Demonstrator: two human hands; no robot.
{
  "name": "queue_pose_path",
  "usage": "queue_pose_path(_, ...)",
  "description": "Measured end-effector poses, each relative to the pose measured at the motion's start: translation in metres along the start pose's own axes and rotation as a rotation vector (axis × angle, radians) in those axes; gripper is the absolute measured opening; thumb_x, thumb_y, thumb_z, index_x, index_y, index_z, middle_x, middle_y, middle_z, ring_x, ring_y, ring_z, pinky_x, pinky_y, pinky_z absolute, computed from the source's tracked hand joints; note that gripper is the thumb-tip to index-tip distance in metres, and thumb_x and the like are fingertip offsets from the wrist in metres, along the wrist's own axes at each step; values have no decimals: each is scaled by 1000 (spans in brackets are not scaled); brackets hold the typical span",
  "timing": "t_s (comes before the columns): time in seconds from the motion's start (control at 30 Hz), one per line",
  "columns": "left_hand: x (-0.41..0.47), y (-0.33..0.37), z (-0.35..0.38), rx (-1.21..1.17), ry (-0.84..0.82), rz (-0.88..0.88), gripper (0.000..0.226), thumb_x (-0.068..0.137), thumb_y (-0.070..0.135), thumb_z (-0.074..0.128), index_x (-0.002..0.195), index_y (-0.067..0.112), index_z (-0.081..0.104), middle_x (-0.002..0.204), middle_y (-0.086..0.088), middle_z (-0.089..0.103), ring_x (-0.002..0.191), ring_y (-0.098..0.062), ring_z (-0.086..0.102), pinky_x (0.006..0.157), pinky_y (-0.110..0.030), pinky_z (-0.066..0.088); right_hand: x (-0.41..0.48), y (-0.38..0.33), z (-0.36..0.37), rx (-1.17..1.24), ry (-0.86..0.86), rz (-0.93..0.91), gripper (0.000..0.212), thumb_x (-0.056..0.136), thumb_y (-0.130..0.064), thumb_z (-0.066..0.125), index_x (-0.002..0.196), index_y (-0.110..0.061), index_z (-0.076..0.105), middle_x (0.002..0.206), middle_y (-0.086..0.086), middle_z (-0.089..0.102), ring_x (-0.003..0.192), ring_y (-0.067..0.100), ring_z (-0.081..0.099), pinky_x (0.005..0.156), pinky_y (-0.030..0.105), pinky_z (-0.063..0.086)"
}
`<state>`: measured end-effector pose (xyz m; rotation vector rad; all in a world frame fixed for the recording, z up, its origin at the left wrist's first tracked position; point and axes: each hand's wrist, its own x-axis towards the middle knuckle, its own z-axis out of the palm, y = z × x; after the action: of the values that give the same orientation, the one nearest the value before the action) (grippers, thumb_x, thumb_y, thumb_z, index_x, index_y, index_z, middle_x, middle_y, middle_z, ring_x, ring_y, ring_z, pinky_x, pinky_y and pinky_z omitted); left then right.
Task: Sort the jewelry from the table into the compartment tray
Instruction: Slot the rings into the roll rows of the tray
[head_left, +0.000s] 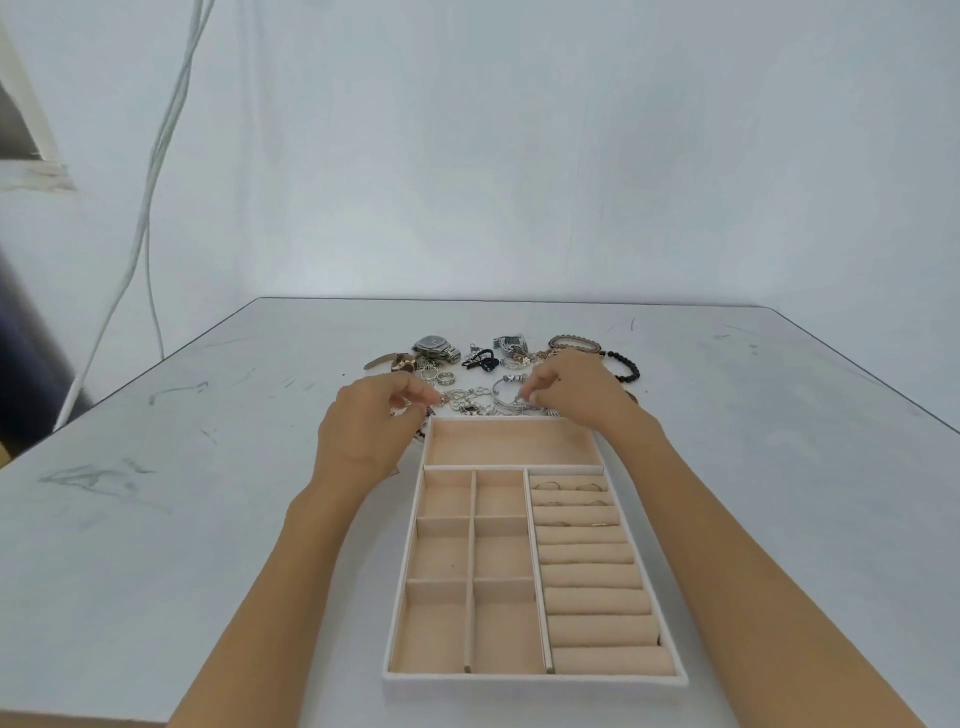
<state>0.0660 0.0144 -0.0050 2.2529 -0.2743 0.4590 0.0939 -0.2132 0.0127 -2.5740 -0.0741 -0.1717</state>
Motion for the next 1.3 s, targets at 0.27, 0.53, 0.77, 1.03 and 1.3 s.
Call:
queue_pose_path(0.27, 45, 16, 23, 166, -272, 80, 16, 86, 23, 62, 83, 38, 69, 87, 18, 66, 90, -6, 61, 79, -29, 48, 5, 8, 5, -122, -21, -1, 40, 86, -7, 55, 120, -23, 66, 131, 2, 59, 117, 23, 55, 94, 36, 46)
queue_pose_path(0.53, 60, 13, 42, 195, -457, 142, 11, 79, 38, 73, 75, 47, 67, 80, 23, 68, 83, -5, 60, 93, -38, 46, 3, 4, -3, 55, -20, -40, 10, 70, -24, 80, 79, -24, 75, 91, -4, 67, 95, 15, 62, 88, 40, 50)
queue_pose_path(0.77, 69, 23, 42, 387, -439, 143, 7, 77, 42, 73, 84, 41, 72, 87, 20, 68, 81, -2, 52, 90, -31, 40, 1, 1, -1, -59, -50, -29, 11, 75, -25, 77, 85, -22, 76, 83, -8, 63, 89, 12, 60, 82, 32, 50)
queue_pose_path(1.03, 61, 8, 44, 280, -309, 116, 4, 78, 37, 70, 76, 39, 66, 73, 22, 60, 79, -6, 56, 97, -40, 40, 2, 1, 3, 22, -24, -8, 13, 78, -11, 72, 77, -20, 62, 78, -11, 59, 86, 15, 59, 83, 37, 49)
queue_pose_path(1.3, 58, 15, 51, 302, -286, 159, 12, 83, 29, 64, 88, 38, 70, 86, 17, 62, 86, -9, 56, 101, -42, 35, 2, 10, 2, 148, 130, 16, 22, 73, -12, 76, 69, -24, 58, 71, -5, 57, 70, 14, 55, 68, 30, 45)
